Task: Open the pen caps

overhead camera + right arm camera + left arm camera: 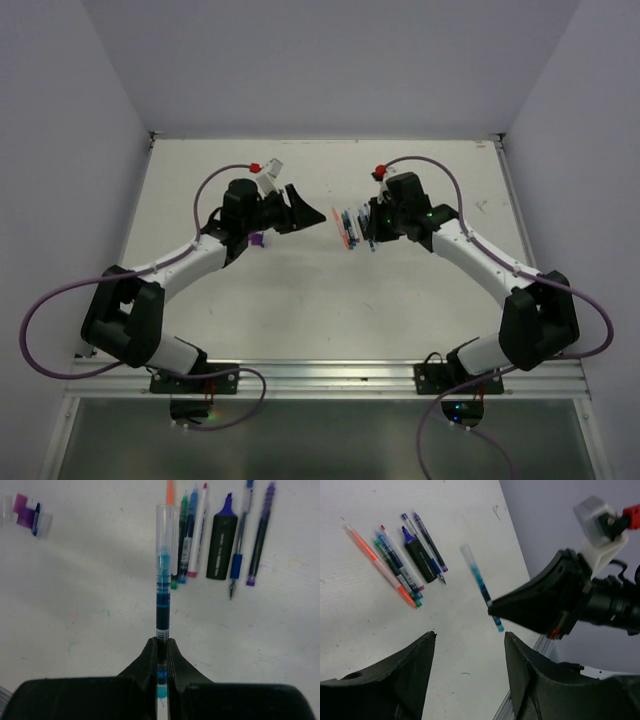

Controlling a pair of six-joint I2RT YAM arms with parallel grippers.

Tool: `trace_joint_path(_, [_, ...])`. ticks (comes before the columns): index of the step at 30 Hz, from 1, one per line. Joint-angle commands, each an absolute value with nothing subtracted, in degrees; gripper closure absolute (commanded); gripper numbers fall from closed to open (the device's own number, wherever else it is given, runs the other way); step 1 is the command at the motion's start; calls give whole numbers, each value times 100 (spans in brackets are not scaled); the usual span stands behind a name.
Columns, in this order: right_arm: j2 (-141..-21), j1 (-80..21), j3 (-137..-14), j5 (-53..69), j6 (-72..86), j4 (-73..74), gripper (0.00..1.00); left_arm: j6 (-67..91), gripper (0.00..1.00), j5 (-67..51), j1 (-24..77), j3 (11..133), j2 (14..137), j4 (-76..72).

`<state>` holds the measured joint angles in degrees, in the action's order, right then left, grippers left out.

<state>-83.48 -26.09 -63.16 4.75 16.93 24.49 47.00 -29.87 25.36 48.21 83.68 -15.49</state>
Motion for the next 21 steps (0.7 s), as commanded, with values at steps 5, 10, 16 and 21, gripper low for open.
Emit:
trace_joint_path(5, [-7857,-3409,-5941,1116,1995,2206,100,4877,39,-3067,2294,5194,8428,-1450])
trace_joint_path(10, [-7848,-3665,-5933,1134,2118,1969,100,5045,39,-3164,2285,5116,8710,-1679])
trace_joint_path(16, [-7989,-3753,-6003,1239,2197,1767,100,5194,41,-3191,2338,5089,8877,-1899])
trace_joint_path(21, [-8051,-3841,-6091,1239,2232,1696,100,5203,42,-3182,2373,5203,9070,-1898])
